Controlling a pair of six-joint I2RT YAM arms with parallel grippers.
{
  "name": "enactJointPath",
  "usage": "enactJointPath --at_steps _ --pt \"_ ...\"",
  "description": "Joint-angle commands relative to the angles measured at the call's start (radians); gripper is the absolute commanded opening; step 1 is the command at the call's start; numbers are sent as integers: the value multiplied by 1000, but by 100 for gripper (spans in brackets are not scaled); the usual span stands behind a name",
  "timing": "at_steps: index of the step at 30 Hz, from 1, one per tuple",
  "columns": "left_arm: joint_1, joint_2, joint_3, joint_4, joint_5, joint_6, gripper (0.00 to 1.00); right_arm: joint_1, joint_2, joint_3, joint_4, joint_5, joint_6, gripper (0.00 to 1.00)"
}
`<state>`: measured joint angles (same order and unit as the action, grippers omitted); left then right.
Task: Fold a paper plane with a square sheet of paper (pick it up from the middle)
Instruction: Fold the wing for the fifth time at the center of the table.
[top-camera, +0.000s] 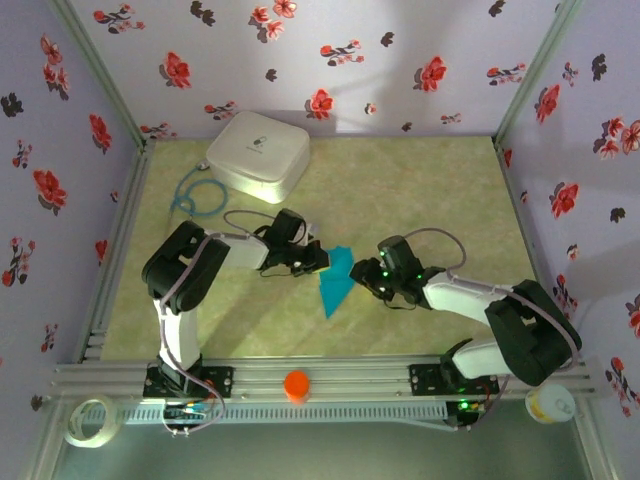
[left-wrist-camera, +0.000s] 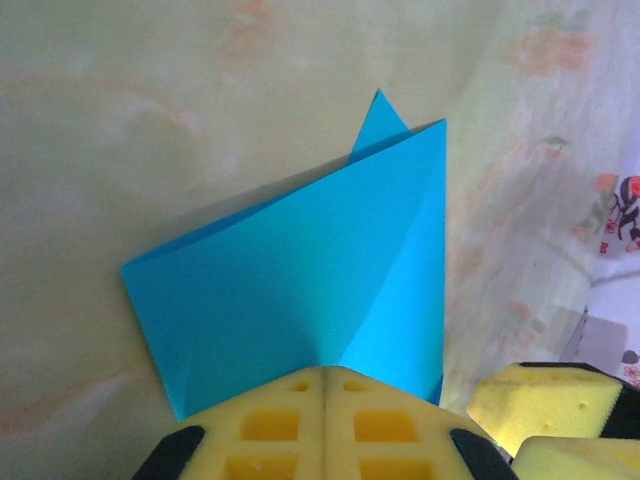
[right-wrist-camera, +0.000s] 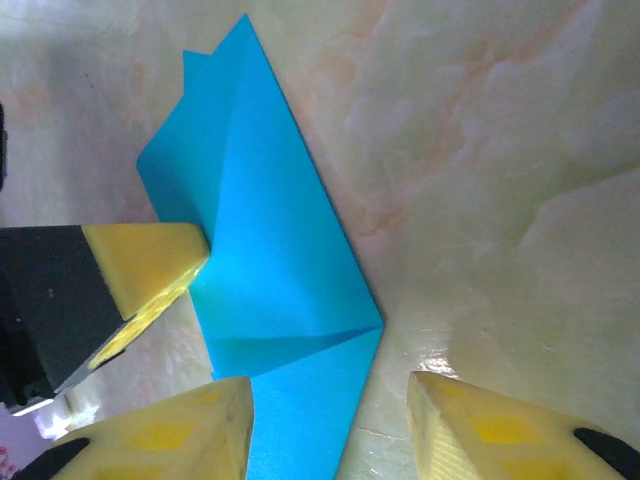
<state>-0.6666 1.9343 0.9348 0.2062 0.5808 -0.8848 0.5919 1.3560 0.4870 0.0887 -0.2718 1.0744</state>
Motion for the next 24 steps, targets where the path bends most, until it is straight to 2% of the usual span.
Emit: enactJointPath --at_steps 1,11,24 --pt "-1 18 -54 6 29 -6 0 -16 23 -1 29 -48 -16 46" --pt "-1 14 -59 27 43 -11 0 -29 76 12 34 -63 -16 46" --pt "-1 4 -62 33 44 -17 0 -32 107 33 101 -109 -1 37"
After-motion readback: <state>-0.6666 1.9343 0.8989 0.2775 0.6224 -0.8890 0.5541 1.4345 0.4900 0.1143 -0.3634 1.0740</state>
